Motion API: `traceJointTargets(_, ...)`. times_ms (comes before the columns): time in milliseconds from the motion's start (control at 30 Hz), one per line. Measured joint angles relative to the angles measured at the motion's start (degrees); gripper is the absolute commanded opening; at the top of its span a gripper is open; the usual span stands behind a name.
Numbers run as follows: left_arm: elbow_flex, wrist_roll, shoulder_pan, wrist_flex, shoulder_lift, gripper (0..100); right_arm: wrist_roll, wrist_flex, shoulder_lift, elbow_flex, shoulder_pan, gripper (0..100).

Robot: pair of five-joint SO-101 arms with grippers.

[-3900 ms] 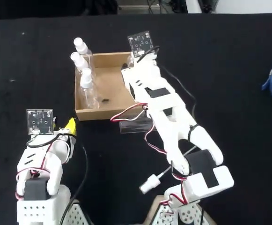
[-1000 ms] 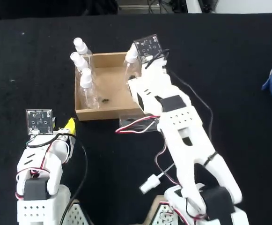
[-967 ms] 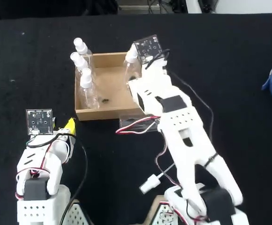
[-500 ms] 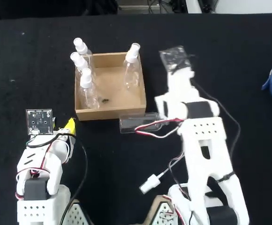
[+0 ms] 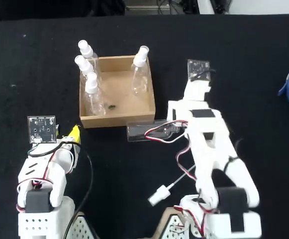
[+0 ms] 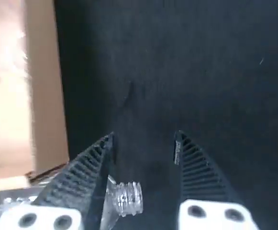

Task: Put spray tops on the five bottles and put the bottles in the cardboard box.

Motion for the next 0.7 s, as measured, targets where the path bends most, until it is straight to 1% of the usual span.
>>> traceJointTargets(133, 0.0, 0.0, 0.0, 0.0, 0.0, 3, -0.2, 3.0, 0.4, 0.0, -2.7, 16.2)
traceJointTargets(267, 0.0, 0.0, 0.0, 0.0, 0.0, 3, 0.4, 9.1, -0.4, 0.3, -2.8, 16.5)
traceJointTargets(500, 0.0, 0.0, 0.0, 0.0, 0.0, 3, 11.3, 21.8, -7.0, 1.1, -2.9, 16.6)
traceJointTargets(600, 0.0, 0.0, 0.0, 0.0, 0.0, 3, 15.1, 23.1, -12.1, 4.7, -4.5, 16.6)
traceJointTargets(700, 0.0, 0.0, 0.0, 0.0, 0.0, 3, 16.0, 23.5, -19.2, 9.6, -8.7, 16.6)
